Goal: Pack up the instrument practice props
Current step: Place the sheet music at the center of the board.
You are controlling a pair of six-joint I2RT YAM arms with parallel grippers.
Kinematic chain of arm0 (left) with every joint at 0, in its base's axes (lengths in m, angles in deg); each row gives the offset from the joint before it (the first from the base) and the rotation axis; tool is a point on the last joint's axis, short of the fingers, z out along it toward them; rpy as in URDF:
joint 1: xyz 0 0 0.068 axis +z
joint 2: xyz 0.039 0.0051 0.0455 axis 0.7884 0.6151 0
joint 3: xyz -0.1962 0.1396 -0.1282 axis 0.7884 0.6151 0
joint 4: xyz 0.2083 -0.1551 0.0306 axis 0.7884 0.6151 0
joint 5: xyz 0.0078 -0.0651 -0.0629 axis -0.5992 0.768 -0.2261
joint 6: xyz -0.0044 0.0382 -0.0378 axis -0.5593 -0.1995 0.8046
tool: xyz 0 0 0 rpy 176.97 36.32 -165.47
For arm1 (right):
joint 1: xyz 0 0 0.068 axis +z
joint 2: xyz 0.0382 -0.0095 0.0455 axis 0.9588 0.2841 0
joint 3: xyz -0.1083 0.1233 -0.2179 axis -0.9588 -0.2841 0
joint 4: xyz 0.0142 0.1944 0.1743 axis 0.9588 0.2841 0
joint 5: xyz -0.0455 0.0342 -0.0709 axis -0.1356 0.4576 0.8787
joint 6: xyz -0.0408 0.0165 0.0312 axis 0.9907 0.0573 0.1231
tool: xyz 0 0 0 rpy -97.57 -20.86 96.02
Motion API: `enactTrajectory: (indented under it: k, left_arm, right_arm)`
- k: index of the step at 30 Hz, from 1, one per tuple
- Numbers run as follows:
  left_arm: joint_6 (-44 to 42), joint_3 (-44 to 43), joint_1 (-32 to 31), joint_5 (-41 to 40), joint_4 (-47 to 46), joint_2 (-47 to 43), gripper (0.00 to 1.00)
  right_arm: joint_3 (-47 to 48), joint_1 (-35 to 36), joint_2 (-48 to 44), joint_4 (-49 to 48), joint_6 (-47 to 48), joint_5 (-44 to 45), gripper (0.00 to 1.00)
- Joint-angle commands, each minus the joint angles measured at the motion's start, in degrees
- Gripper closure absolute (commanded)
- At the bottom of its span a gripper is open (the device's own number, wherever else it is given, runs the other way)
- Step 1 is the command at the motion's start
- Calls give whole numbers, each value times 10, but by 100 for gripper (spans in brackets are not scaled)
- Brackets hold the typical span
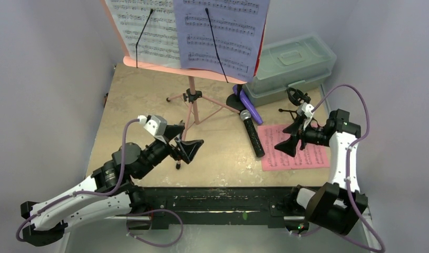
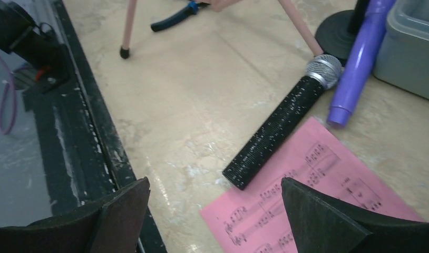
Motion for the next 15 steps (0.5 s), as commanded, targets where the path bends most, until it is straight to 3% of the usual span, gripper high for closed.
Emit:
enactTrajectory:
  k: [1,5,7,11,15]
  left_arm:
    - [-53,-42,-2,-7,6,22,1]
    - [-61,-38,-2,3,-9,47,1]
    - [-59,-37,-2,17,-27,61,1]
    - [-70,-70,-2,40,-56,90,1]
    - [-87,-106,-2,51,-42,124,2]
  right_arm:
    - [32,-1,29,110,110,-94,1]
    - [73,-1,6,104,91,-67,1]
    - [116,0,-11,85,38,-69,1]
    - [191,28,-35,-41,-170,-64,1]
    - [249,134,-65,-206,-394,-16,1]
